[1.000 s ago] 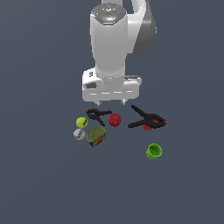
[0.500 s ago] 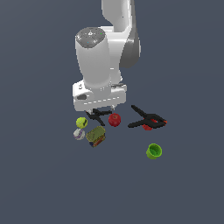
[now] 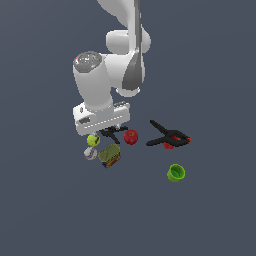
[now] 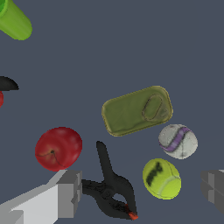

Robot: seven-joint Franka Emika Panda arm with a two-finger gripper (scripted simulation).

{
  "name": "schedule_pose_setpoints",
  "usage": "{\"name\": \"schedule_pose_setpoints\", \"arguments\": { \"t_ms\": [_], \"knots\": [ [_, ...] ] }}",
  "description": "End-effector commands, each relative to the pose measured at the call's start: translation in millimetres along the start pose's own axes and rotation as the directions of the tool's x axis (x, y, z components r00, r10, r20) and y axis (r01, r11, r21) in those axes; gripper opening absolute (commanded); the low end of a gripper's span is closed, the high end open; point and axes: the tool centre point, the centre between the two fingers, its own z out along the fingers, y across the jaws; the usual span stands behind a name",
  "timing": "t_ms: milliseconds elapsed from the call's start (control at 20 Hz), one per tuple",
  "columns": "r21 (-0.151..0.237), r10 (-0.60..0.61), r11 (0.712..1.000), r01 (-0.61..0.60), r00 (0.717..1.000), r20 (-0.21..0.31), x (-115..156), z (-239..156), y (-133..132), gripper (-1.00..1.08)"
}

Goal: Pick up a designated object from a clutter of objects.

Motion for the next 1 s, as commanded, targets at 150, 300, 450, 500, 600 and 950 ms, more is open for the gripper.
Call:
{"name": "schedule_pose_setpoints", "arguments": {
  "t_ms": [150, 300, 450, 500, 600, 950],
  "knots": [
    [-0.006, -0.086, 0.996, 0.086, 0.996, -0.007, -17, 24, 20, 1.00],
    [-0.011, -0.132, 0.991, 0.132, 0.991, -0.010, -27, 36, 31, 1.00],
    [-0.016, -0.177, 0.984, 0.177, 0.984, -0.011, -38, 48, 41, 1.00],
    [-0.018, -0.192, 0.981, 0.192, 0.981, -0.011, -42, 52, 44, 1.00],
    [-0.022, -0.220, 0.975, 0.219, 0.976, -0.011, -49, 60, 50, 1.00],
    [-0.033, -0.291, 0.956, 0.291, 0.957, -0.009, -68, 78, 64, 1.00]
  ]
}}
